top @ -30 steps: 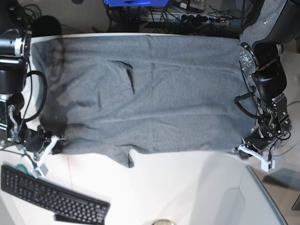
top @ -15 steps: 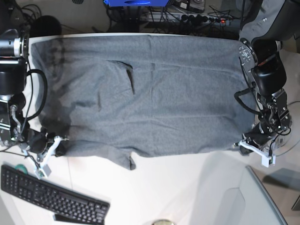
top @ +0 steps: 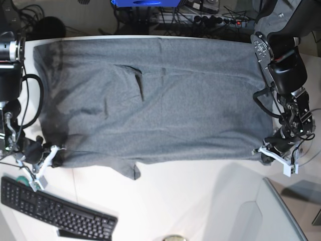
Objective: Layout the t-shirt on the table in an organized manner, then fold the t-shirt properly
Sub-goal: 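Grasp the hem corners of the grey shirt with both grippers, then lift the hem with both grippers and fold it over toward the collar edge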
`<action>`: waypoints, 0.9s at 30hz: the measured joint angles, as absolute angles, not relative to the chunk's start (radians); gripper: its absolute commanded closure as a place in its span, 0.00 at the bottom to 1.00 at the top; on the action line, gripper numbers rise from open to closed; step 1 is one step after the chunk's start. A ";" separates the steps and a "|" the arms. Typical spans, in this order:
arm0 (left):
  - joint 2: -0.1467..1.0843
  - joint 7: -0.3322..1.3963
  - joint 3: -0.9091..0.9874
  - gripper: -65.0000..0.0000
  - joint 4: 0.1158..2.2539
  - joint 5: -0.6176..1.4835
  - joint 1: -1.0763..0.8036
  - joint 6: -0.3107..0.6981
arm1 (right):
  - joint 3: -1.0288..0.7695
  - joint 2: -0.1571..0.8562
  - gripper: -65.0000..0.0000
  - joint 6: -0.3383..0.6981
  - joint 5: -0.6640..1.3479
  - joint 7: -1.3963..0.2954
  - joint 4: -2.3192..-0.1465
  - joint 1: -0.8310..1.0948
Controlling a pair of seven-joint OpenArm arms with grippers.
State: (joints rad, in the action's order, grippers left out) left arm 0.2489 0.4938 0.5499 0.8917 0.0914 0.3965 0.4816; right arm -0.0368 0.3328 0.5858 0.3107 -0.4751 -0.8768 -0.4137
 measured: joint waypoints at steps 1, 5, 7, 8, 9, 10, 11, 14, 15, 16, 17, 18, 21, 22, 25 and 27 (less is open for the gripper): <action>0.247 0.494 0.550 1.00 0.893 0.092 0.398 0.482 | -0.037 0.332 1.00 0.586 0.310 -0.475 -0.877 -0.414; 0.249 0.493 0.550 1.00 0.895 0.091 0.389 0.482 | -0.036 0.329 1.00 0.586 0.311 -0.477 -0.877 -0.414; 0.250 0.495 0.551 1.00 0.896 0.091 0.376 0.482 | -0.036 0.330 1.00 0.586 0.311 -0.481 -0.878 -0.410; 0.250 0.498 0.551 1.00 0.899 0.091 0.370 0.482 | -0.036 0.330 1.00 0.585 0.311 -0.502 -0.881 -0.406; 0.249 0.502 0.550 1.00 0.912 0.090 0.358 0.482 | -0.036 0.330 1.00 0.586 0.311 -0.533 -0.883 -0.403; 0.248 0.510 0.550 1.00 0.937 0.096 0.341 0.486 | -0.035 0.329 1.00 0.587 0.308 -0.550 -0.882 -0.398; 0.246 0.521 0.551 1.00 0.965 0.097 0.324 0.489 | -0.035 0.329 1.00 0.587 0.308 -0.549 -0.882 -0.392; 0.241 0.556 0.551 1.00 1.033 0.095 0.286 0.486 | -0.035 0.329 1.00 0.587 0.310 -0.550 -0.882 -0.379; 0.239 0.566 0.551 1.00 1.049 0.096 0.280 0.487 | -0.035 0.328 1.00 0.587 0.311 -0.550 -0.882 -0.377; 0.239 0.567 0.551 1.00 1.060 0.096 0.278 0.487 | -0.035 0.327 1.00 0.587 0.311 -0.550 -0.882 -0.376; 0.239 0.574 0.551 1.00 1.068 0.098 0.278 0.487 | -0.035 0.327 1.00 0.587 0.311 -0.550 -0.882 -0.376; 0.241 0.579 0.551 1.00 1.070 0.099 0.280 0.487 | -0.035 0.328 1.00 0.587 0.311 -0.550 -0.882 -0.376; 0.249 0.600 0.551 1.00 1.071 0.099 0.280 0.494 | -0.035 0.335 1.00 0.587 0.311 -0.550 -0.882 -0.376; 0.250 0.604 0.551 1.00 1.071 0.099 0.279 0.494 | -0.035 0.336 1.00 0.587 0.311 -0.550 -0.882 -0.376; 0.248 0.611 0.553 1.00 1.112 0.098 0.260 0.494 | -0.035 0.335 1.00 0.587 0.311 -0.551 -0.904 -0.370; 0.245 0.612 0.553 1.00 1.151 0.099 0.249 0.496 | -0.035 0.335 1.00 0.587 0.311 -0.550 -0.939 -0.356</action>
